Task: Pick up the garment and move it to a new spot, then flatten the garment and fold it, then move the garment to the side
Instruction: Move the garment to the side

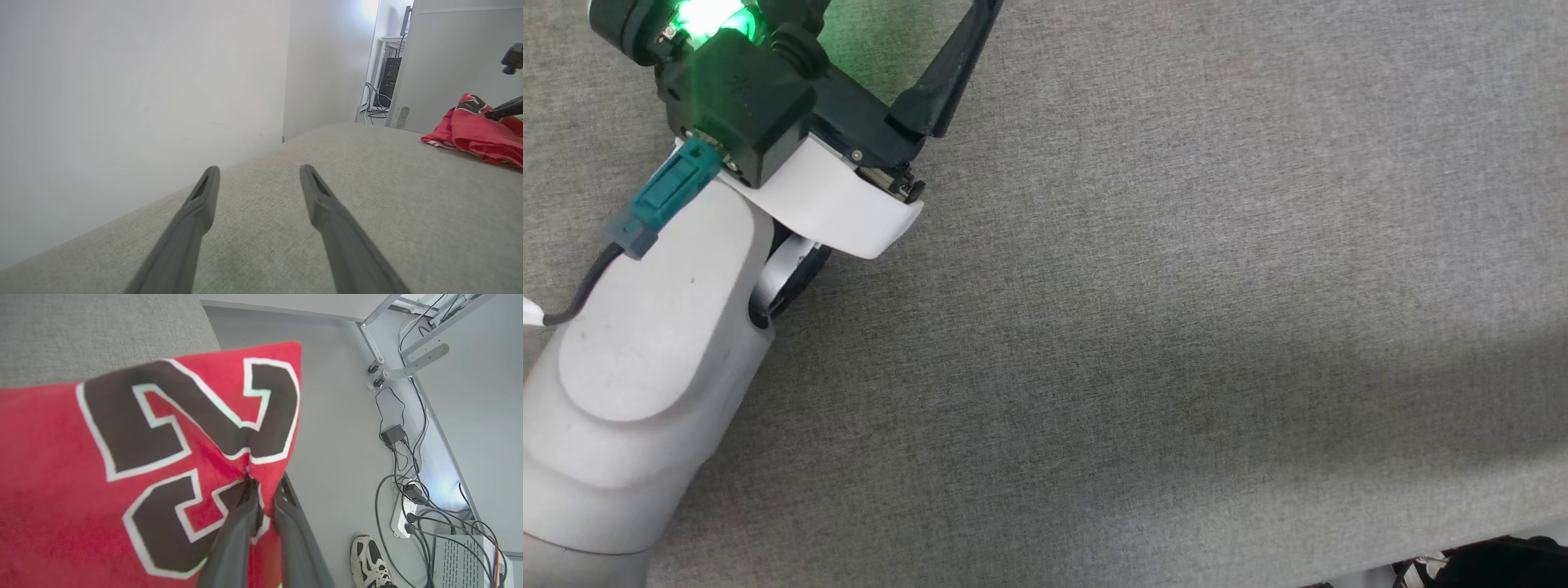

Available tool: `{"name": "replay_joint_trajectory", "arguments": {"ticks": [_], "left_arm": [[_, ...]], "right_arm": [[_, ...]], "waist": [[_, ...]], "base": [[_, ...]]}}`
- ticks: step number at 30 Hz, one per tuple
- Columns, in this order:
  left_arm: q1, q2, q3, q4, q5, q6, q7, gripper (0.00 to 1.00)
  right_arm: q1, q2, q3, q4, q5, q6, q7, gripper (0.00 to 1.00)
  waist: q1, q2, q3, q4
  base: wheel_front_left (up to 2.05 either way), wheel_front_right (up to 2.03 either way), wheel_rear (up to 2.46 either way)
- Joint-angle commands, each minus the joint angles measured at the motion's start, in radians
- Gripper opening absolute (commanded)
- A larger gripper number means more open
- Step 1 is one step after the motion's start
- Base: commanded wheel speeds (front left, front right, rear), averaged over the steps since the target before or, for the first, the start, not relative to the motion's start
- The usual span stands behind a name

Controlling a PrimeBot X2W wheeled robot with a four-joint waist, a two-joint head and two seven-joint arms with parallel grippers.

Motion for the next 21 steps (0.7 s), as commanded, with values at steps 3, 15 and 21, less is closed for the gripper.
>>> {"name": "replay_joint_trajectory", "arguments": {"ticks": [3, 15, 21], "left_arm": [[-0.006, 0.014, -0.002, 0.017, 0.000, 0.002, -0.001, 1.00], [0.047, -0.026, 0.026, 0.029, 0.019, 0.002, -0.001, 1.00], [0.174, -0.041, 0.088, 0.050, 0.020, 0.002, -0.001, 1.00]], "right_arm": [[-0.043, 0.016, 0.014, 0.062, -0.015, -0.001, -0.037, 0.00], [-0.072, -0.006, 0.103, 0.179, -0.001, -0.001, -0.137, 1.00], [-0.025, 0.031, 0.212, 0.103, 0.037, -0.001, -0.162, 1.00]], "waist": [[0.0000, 0.0000, 0.003, 0.006], [0.0000, 0.0000, -0.073, 0.042], [0.0000, 0.0000, -0.195, 0.059]], "base": [[0.00, 0.00, 0.00], [0.00, 0.00, 0.00], [0.00, 0.00, 0.00]]}}
